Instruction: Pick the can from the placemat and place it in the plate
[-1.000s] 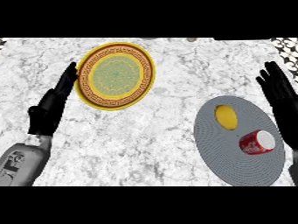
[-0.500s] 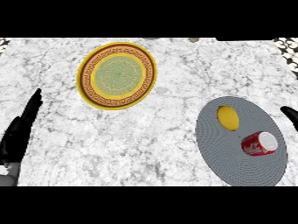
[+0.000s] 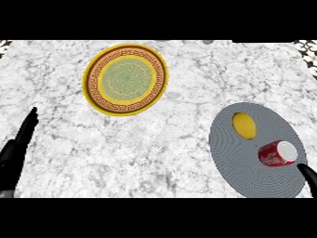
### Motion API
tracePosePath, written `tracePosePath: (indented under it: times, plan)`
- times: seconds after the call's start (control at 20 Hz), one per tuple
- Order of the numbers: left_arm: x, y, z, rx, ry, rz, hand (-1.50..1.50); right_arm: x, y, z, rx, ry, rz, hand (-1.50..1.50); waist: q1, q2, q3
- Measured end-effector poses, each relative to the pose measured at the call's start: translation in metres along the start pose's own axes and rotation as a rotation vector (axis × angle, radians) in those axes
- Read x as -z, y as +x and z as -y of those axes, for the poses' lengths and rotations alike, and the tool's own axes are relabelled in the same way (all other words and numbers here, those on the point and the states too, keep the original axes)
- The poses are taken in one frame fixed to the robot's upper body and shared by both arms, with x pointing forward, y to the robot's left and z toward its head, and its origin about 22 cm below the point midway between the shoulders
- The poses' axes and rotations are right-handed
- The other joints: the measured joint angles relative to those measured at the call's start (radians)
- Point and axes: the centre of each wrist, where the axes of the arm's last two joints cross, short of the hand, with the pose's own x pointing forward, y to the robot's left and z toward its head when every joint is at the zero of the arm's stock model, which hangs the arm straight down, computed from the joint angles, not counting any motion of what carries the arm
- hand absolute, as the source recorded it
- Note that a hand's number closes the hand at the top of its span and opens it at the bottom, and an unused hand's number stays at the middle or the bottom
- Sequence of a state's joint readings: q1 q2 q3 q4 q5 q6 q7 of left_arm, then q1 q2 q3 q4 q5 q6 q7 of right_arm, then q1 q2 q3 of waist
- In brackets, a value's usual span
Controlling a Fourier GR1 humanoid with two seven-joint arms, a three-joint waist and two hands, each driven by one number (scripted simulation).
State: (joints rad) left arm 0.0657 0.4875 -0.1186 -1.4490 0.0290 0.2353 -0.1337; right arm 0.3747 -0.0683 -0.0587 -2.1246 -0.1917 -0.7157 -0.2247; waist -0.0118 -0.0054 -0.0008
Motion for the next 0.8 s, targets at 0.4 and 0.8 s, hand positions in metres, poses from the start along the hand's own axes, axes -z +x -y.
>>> tracePosePath:
  times: [0.4,0.8]
  plan:
    - [-0.002,0.003,-0.006,-0.003,-0.006,0.012,0.0,-0.006,0.02,0.041,-0.332,0.222,-0.187,-1.5,0.013,0.007,-0.002]
    - [-0.004,0.006,-0.003,0.0,-0.017,0.021,0.0,0.033,0.044,0.035,-0.539,0.353,-0.385,-1.5,0.026,0.009,-0.001]
